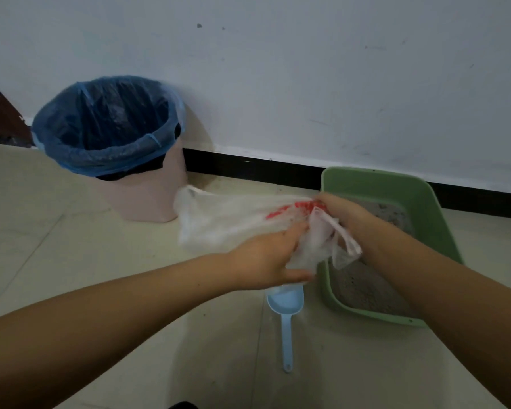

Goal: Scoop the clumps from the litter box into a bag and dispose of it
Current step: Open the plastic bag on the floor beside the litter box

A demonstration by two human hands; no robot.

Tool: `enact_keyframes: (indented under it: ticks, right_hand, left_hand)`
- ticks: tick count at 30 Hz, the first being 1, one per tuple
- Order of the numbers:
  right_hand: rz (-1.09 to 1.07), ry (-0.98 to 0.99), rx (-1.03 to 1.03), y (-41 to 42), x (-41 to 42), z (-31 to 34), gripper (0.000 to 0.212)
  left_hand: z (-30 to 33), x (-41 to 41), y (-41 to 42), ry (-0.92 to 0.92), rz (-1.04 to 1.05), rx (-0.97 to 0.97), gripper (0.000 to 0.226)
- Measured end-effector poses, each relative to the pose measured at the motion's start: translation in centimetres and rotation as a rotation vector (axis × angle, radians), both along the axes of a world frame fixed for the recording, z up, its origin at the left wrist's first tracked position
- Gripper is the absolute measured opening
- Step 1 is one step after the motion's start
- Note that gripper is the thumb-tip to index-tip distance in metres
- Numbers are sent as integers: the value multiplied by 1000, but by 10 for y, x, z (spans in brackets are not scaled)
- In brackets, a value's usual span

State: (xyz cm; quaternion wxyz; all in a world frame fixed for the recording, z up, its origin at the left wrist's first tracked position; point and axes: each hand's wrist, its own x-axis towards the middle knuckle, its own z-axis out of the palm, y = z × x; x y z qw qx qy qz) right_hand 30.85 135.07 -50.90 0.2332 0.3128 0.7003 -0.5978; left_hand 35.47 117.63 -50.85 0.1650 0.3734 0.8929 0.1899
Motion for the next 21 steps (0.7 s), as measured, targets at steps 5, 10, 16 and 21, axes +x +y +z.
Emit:
enact_keyframes:
  ticks: [5,10,16,21]
  right_hand:
    - [323,21,201,19,8,4,39]
    - [-30,177,244,29,12,-19,27]
    - [-432,236,-27,32,-6,-25,35]
    - [-338,194,-240,19,0,-13,31]
  left_hand:
    - [-12,-10,-28,387,-184,25,46]
    - [-26,-7,-55,681,-481,86,33]
    - [-43,30,-59,309,-608,-183,54]
    - [-21,0,-59,395,45,173,56]
